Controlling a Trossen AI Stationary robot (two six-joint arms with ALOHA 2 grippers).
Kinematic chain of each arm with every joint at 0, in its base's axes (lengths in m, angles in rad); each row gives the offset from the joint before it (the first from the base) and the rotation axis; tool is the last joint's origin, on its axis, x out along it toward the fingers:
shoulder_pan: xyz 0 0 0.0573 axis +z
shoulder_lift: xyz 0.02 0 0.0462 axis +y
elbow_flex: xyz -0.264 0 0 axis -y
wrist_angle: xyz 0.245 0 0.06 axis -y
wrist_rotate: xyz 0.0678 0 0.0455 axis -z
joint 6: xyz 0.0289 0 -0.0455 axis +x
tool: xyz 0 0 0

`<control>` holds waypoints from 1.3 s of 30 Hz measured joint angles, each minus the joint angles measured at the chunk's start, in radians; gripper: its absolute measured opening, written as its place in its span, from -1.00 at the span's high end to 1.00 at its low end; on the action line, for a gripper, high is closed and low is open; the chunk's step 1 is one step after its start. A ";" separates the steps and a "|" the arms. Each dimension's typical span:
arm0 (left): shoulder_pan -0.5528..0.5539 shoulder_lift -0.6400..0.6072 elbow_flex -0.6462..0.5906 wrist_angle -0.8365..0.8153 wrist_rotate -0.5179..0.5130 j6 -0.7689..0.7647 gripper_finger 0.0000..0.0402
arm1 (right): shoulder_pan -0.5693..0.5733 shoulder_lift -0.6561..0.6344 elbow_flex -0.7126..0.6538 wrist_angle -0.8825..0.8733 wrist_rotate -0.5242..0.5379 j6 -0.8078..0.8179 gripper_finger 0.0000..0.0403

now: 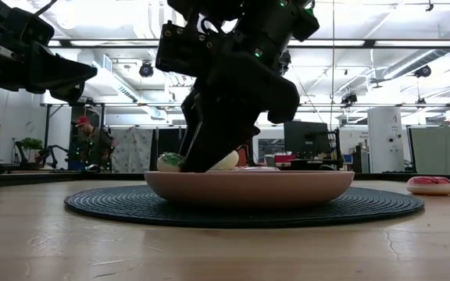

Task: Pick & Place donuts
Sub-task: Put the small green doughnut into the pink plate, then put the small orange doughnut into the pink plate

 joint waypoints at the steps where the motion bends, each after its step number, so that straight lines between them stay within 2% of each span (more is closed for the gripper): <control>1: 0.000 0.000 0.000 0.000 0.000 0.000 1.00 | 0.000 0.000 0.000 0.000 -0.006 0.000 -0.04; 6: 0.000 0.000 0.000 0.000 0.000 0.000 1.00 | 0.000 0.000 -0.003 0.019 -0.056 -0.005 -0.04; 23: 0.000 0.000 0.000 0.000 0.000 0.000 1.00 | -0.001 0.000 -0.007 0.023 -0.052 -0.006 -0.29; 29: 0.000 0.000 0.000 0.000 0.000 0.000 1.00 | -0.004 -0.008 -0.007 0.022 -0.050 -0.005 -0.30; 39: 0.000 0.000 0.000 0.000 0.000 0.000 1.00 | -0.015 -0.092 -0.007 -0.008 -0.044 -0.008 -0.24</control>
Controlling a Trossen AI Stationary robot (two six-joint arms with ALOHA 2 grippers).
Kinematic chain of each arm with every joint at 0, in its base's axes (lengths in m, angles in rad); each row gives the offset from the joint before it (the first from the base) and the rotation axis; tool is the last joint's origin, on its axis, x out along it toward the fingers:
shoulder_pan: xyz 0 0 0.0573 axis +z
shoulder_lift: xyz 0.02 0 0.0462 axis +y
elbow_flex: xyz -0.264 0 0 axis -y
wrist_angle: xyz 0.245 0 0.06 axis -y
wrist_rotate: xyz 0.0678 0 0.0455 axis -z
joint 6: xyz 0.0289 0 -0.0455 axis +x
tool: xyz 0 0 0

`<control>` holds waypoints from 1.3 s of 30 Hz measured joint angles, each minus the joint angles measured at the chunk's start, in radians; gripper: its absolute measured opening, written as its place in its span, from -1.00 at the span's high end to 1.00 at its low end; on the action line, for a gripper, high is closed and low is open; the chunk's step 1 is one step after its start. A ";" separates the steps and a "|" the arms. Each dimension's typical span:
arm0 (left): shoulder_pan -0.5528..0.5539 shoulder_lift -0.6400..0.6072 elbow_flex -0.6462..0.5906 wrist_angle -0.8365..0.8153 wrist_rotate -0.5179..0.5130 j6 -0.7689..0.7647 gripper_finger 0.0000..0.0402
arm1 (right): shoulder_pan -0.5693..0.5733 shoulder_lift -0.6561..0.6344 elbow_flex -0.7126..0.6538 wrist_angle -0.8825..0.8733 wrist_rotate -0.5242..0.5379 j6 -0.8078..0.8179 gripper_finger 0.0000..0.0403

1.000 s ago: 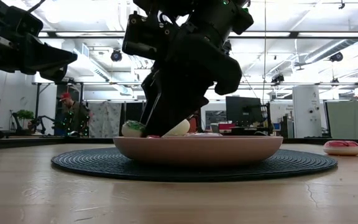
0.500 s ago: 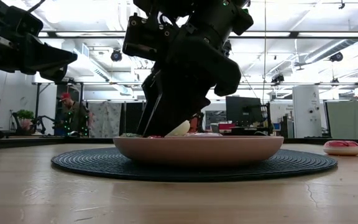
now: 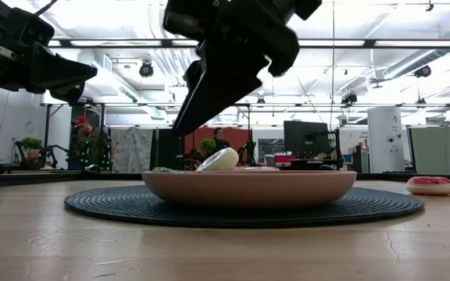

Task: Pick & Place donuts
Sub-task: Put the small orange doughnut into the pink plate

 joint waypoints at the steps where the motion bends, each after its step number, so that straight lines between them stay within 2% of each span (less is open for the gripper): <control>1: 0.000 0.000 0.000 0.000 0.000 0.000 1.00 | -0.004 -0.011 0.000 -0.017 0.000 0.000 -0.24; 9: 0.000 0.000 0.000 0.000 0.000 0.000 1.00 | -0.049 -0.067 0.000 -0.169 0.002 0.024 -0.24; 15: 0.000 0.000 0.000 0.000 0.000 0.000 1.00 | -0.080 -0.127 -0.046 -0.195 0.001 0.097 -0.23; 25: 0.000 0.000 0.000 0.000 0.000 0.000 1.00 | -0.108 -0.308 -0.278 -0.182 0.001 0.191 -0.23; 39: 0.000 0.000 0.000 0.000 0.000 0.000 1.00 | -0.130 -0.660 -0.618 -0.194 0.002 0.428 -0.24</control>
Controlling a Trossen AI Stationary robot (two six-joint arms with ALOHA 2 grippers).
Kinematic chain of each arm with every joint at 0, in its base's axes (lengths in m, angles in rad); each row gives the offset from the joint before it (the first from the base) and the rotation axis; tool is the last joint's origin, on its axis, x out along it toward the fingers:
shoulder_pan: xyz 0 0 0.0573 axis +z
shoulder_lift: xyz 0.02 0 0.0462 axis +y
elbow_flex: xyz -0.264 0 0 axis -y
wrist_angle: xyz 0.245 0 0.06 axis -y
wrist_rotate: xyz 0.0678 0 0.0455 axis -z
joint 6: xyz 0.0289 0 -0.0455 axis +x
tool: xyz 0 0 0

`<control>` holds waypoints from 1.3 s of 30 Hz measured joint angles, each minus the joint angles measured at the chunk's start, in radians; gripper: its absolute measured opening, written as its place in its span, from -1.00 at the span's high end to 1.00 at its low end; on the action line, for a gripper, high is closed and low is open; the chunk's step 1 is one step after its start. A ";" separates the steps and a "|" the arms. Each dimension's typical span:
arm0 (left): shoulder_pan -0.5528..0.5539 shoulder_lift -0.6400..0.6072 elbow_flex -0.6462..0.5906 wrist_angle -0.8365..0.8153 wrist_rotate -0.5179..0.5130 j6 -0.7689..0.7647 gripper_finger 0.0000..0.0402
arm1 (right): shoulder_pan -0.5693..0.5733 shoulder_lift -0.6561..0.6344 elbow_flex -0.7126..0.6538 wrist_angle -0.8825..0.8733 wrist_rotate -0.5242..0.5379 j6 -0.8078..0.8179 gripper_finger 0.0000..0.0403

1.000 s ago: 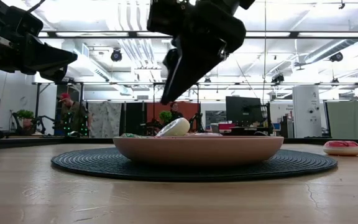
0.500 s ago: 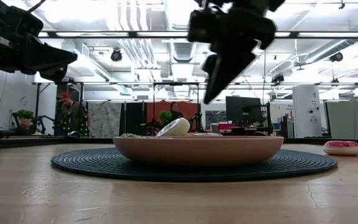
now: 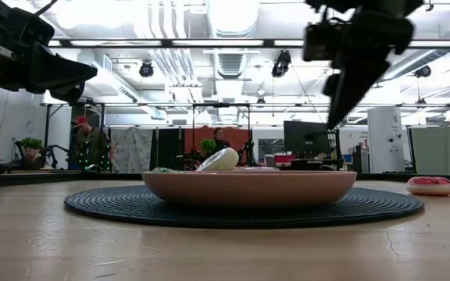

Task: Pick & Place donuts
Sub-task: Put the small orange doughnut into the pink plate

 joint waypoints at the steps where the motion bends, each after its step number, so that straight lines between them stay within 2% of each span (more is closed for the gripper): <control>1: 0.000 0.000 0.000 0.000 0.000 0.000 1.00 | 0.000 -0.026 -0.020 -0.005 0.000 0.013 -0.24; 11: 0.000 0.000 0.000 0.000 0.000 0.000 1.00 | 0.039 -0.219 -0.137 -0.113 -0.003 0.158 -0.32; 20: 0.000 0.000 0.000 0.000 0.000 0.000 1.00 | 0.069 -0.270 -0.142 -0.273 0.000 0.212 -0.42; 26: 0.000 0.000 0.000 0.000 0.000 0.000 1.00 | 0.089 -0.292 -0.164 -0.290 0.000 0.211 -0.49; 30: 0.000 0.000 0.000 0.000 0.000 0.000 1.00 | 0.091 -0.315 -0.190 -0.282 -0.001 0.171 -0.53; 39: 0.000 0.000 0.000 0.000 0.000 0.000 1.00 | 0.085 -0.326 -0.258 -0.251 -0.007 -0.055 -0.58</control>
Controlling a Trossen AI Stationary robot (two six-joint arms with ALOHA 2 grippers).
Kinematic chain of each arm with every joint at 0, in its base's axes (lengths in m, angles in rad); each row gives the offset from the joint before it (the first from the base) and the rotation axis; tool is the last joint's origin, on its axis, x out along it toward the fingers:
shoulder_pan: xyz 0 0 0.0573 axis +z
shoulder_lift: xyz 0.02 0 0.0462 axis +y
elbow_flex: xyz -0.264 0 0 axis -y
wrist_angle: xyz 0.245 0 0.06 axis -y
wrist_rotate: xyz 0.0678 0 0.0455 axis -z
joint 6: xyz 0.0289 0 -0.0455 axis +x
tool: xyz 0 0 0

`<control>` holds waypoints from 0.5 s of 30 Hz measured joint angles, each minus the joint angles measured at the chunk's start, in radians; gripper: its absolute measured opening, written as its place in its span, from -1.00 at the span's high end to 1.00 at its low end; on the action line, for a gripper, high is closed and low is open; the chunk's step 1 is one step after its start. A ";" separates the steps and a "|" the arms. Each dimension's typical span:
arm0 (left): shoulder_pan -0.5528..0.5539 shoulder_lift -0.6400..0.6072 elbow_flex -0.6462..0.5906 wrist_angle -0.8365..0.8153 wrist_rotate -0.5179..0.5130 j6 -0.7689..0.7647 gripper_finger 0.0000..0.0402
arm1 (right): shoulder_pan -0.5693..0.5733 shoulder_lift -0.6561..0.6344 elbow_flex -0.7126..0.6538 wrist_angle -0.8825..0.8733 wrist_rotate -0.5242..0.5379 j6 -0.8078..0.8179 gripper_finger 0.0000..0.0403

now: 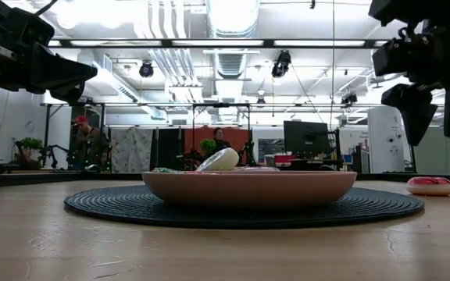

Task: Pick & Place donuts
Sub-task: Put the small orange doughnut into the pink plate

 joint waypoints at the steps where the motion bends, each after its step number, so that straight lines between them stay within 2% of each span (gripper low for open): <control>1: 0.000 0.000 0.000 0.000 0.000 0.000 1.00 | 0.000 0.005 -0.005 0.015 0.000 -0.009 -0.58; 15: 0.000 0.000 0.000 0.000 0.000 0.000 1.00 | 0.001 0.065 -0.038 0.070 0.007 -0.006 -0.70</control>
